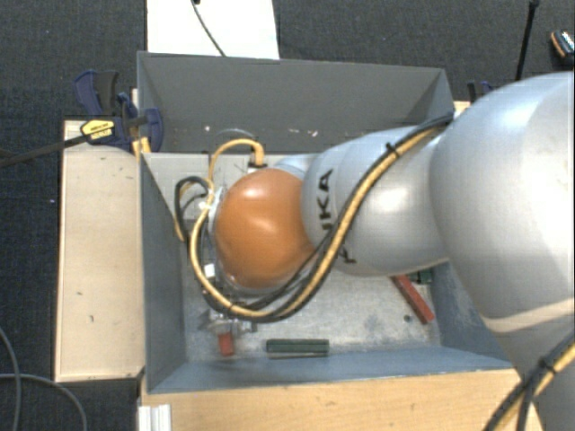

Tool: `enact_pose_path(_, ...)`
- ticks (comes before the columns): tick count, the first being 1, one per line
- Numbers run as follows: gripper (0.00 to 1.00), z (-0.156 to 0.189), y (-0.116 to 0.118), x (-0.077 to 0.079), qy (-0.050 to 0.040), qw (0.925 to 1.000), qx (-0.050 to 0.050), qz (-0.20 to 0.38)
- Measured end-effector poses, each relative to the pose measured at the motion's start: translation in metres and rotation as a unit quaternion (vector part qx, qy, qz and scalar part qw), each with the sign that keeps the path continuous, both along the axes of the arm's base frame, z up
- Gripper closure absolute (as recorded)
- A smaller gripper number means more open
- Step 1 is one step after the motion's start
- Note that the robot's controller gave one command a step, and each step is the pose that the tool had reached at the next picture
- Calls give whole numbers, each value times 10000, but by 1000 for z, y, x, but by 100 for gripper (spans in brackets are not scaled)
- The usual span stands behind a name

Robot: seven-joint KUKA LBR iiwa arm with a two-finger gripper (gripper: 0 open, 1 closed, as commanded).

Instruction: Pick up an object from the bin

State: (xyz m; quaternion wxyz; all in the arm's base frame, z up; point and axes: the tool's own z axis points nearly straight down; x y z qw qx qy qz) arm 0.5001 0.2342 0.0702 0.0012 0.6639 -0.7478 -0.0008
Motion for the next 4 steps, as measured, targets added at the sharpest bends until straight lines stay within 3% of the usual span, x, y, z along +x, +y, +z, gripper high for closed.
enact_pose_path(1, 100, 29, 1, 1, -33, 10000, 20, -41)
enact_pose_path(2, 100, 37, 2, 2, -34, 10000, 25, -78)
enact_pose_path(4, 100, 116, 4, 4, -41, 9999, 23, -164)
